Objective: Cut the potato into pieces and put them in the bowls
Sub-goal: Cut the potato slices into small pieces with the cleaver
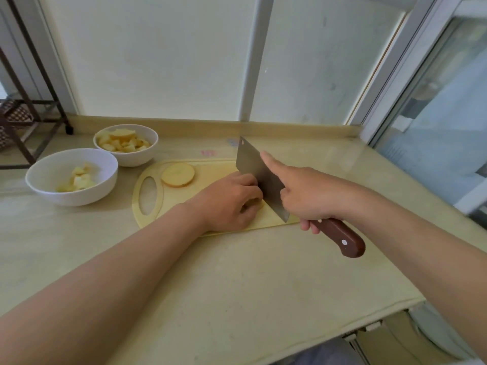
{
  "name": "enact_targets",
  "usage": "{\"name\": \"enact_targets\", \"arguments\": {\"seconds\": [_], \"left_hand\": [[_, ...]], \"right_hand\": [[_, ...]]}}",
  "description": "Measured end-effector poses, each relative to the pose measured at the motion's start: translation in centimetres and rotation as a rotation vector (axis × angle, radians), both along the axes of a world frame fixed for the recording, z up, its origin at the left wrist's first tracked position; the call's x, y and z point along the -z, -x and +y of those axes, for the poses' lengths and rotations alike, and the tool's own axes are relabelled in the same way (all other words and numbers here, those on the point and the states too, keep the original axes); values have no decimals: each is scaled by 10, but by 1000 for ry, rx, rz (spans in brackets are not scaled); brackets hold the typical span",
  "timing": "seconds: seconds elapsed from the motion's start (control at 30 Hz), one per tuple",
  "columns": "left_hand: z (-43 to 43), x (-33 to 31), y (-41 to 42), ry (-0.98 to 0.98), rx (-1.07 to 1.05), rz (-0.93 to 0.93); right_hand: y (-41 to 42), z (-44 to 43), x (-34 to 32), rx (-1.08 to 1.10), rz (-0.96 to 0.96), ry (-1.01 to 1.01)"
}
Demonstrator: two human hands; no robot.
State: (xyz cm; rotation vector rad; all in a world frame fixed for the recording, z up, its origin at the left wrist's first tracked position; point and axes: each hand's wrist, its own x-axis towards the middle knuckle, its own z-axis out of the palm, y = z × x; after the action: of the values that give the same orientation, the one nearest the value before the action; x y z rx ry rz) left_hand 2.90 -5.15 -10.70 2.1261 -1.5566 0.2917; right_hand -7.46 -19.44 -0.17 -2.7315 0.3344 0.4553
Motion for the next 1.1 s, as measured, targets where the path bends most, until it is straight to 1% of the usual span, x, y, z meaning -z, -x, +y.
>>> {"name": "enact_targets", "arguments": {"seconds": [0.3,0.63,1.1], "left_hand": [[4,0,0,30,31,13],[11,1,0,42,-6,3],[10,2,-1,54,1,1]], "right_hand": [[-32,5,9,39,-77,-78],[-18,-7,7,66,-98,-167],[-14,-8,11,83,-148,-185]]}}
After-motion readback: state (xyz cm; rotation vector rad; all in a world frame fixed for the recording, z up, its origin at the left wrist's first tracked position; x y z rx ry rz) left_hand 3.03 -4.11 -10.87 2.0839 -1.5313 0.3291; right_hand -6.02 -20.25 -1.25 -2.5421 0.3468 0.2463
